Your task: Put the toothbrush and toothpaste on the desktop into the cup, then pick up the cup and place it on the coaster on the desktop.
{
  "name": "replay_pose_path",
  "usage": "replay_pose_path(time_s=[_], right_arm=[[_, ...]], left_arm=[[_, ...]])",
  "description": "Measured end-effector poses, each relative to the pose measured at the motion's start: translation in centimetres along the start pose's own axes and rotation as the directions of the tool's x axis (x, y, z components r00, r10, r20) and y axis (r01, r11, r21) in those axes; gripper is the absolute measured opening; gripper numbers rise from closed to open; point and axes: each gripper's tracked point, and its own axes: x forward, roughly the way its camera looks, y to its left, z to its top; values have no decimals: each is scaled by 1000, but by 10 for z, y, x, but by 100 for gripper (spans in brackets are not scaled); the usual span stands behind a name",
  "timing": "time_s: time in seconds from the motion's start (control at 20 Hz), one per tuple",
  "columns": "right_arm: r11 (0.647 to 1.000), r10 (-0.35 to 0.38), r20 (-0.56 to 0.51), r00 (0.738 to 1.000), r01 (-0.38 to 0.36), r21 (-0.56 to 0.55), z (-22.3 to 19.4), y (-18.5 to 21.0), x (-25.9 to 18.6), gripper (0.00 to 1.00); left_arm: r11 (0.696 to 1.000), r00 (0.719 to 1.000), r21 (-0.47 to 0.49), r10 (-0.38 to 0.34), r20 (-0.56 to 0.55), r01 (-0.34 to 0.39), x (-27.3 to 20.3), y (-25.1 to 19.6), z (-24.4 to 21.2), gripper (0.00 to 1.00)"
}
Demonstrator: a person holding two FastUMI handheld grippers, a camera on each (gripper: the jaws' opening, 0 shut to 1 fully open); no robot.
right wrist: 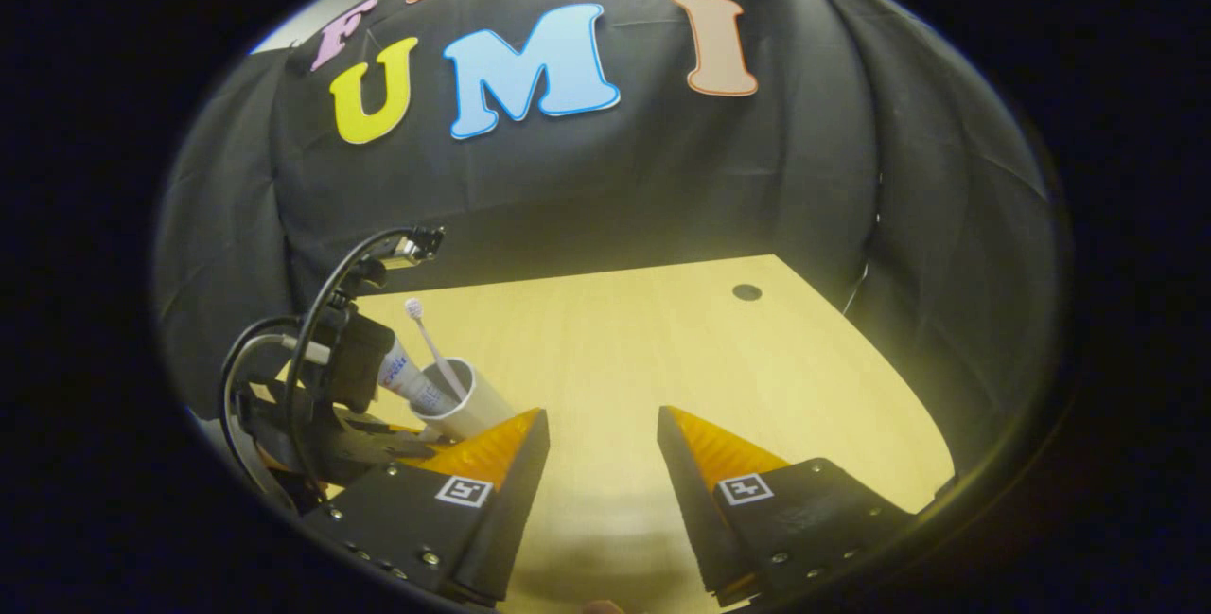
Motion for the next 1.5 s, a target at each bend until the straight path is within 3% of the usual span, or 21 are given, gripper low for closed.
replay_pose_path(time_s=[0.75, 0.9, 1.0, 1.05, 1.2, 1.25, 1.3, 1.35, 1.4, 1.45, 1.5], right_arm=[[1000, 16, 5, 1000, -16, 3, 1, -17, -4, 72], [1000, 25, 16, 1000, -25, -16, 6, -16, -8, 71], [999, 36, 27, 999, -35, -40, 9, -13, -11, 72], [998, 44, 34, 998, -42, -50, 11, -10, -13, 72], [995, 71, 59, 996, -66, -79, 21, -1, -19, 71], [994, 78, 70, 994, -71, -88, 24, 2, -22, 71], [992, 87, 82, 993, -79, -96, 28, 7, -25, 71], [991, 96, 94, 991, -86, -103, 32, 11, -28, 71], [990, 104, 105, 989, -93, -109, 37, 15, -32, 71], [988, 113, 118, 987, -99, -116, 40, 19, -37, 71], [987, 124, 131, 984, -108, -123, 46, 24, -41, 71]], left_arm=[[998, 997, 22, 64, -41, -64, 16, -10, -4, 41], [997, 997, 25, 76, -10, -76, 9, -10, 3, 37], [997, 997, 6, 75, 15, -75, 2, -11, 3, 49], [997, 997, -8, 74, 32, -73, -5, -13, 4, 50], [997, 994, -50, 62, 86, -58, -23, -15, 7, 65], [997, 992, -64, 58, 110, -51, -31, -15, 7, 65], [996, 989, -75, 58, 133, -49, -39, -15, 8, 72], [995, 986, -87, 59, 158, -45, -46, -13, 9, 67], [994, 981, -99, 64, 183, -46, -56, -12, 10, 73], [993, 976, -113, 67, 208, -44, -67, -11, 12, 68], [991, 970, -130, 72, 234, -42, -77, -11, 15, 74]])
